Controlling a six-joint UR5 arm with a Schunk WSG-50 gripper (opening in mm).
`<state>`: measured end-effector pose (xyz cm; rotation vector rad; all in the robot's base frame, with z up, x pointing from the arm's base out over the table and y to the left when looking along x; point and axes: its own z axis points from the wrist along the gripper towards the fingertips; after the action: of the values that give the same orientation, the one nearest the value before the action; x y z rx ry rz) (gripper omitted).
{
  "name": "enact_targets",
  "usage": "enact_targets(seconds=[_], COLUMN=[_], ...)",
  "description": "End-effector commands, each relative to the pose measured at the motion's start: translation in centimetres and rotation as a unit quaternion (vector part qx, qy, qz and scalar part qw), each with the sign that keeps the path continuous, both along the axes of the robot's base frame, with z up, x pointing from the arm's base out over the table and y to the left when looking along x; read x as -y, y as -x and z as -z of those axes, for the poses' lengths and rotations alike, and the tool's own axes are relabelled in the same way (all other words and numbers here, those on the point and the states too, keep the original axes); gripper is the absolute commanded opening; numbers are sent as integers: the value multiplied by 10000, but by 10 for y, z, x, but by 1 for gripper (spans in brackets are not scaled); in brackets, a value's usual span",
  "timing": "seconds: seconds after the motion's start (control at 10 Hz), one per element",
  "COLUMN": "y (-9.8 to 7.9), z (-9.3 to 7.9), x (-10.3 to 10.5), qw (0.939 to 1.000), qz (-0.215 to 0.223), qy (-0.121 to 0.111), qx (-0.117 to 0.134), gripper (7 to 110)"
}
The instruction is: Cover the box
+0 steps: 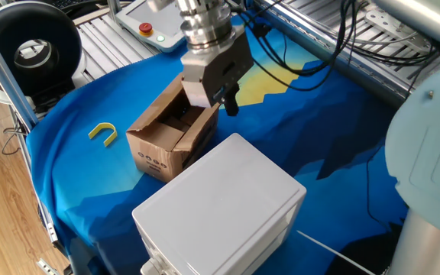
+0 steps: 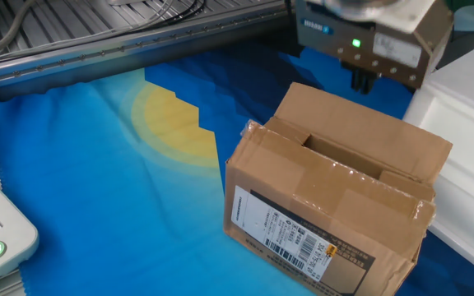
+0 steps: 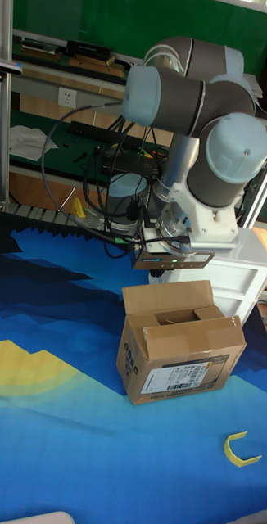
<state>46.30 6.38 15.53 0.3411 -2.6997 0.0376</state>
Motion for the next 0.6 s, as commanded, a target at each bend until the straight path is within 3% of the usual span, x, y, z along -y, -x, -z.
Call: enact_targets(seconds=[0.0, 0.5], y=[-1, -6], z=[15, 7], x=[-11, -17], qw=[9999, 9998], qz=[59, 127], qy=[-105, -151], qx=[-15, 28], gripper=[7, 7])
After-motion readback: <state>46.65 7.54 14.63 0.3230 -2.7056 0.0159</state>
